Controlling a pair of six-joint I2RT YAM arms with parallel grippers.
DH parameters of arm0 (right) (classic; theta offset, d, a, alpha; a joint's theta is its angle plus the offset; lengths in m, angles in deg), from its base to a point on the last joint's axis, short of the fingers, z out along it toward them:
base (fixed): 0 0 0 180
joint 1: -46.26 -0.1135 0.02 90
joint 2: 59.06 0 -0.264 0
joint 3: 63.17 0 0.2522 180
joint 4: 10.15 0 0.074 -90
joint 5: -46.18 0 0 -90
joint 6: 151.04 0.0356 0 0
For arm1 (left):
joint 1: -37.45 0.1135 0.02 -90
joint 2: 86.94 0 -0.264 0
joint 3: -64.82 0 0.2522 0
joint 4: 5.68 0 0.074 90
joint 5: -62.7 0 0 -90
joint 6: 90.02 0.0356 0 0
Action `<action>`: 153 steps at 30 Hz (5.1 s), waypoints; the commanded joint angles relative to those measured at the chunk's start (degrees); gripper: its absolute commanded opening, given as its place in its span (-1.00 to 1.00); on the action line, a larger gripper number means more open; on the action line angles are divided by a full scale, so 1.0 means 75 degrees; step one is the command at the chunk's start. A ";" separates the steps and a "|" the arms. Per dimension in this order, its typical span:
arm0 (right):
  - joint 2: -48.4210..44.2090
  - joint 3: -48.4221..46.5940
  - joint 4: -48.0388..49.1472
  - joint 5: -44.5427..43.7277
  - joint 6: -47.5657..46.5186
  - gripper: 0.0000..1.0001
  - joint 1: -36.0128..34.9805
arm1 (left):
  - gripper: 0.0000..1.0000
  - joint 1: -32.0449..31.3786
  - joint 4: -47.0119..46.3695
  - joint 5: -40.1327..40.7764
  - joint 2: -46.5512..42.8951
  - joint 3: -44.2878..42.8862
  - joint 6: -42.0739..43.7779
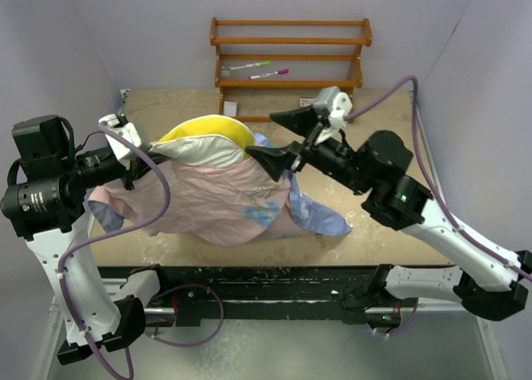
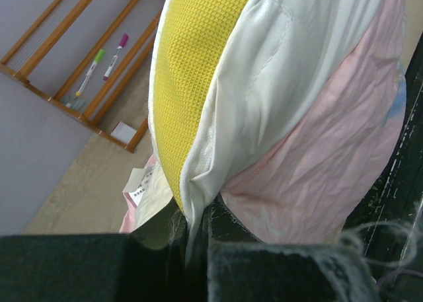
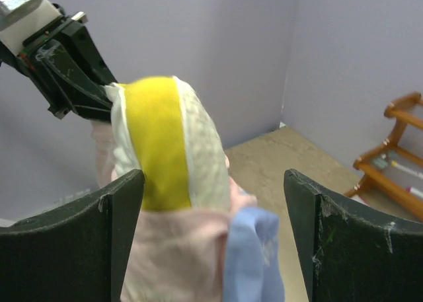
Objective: Remove the pillowcase from the pillow
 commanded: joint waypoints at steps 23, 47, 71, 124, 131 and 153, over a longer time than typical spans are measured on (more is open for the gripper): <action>-0.2077 0.3781 0.0170 -0.0496 0.2395 -0.94 0.0222 | -1.00 0.0044 0.0743 0.0042 0.0500 -0.1499 -0.0037; -0.2206 0.4553 0.1364 -0.0457 0.3012 0.07 0.0269 | -1.00 0.0036 0.1099 -0.0437 0.1117 -0.2493 -0.1223; -0.1682 0.6763 0.1486 -0.1610 0.4057 -1.00 0.0562 | -1.00 0.0024 -0.0364 -0.1022 0.1008 -0.3263 -0.3944; 0.4400 -0.5576 -0.5375 -0.0720 -0.1586 0.95 -0.1950 | -1.00 0.0044 0.0537 -0.0912 0.0210 -0.1141 -0.1702; 0.3331 -0.4220 -0.4489 -0.0736 -0.1410 0.05 -0.1286 | -0.51 0.0045 0.0732 -0.1543 0.0284 -0.1610 -0.1735; -0.0790 -0.0688 -0.1421 0.0314 -0.1493 -1.00 0.0732 | 0.91 0.0043 -0.0018 0.1119 0.0290 -0.0083 -0.0363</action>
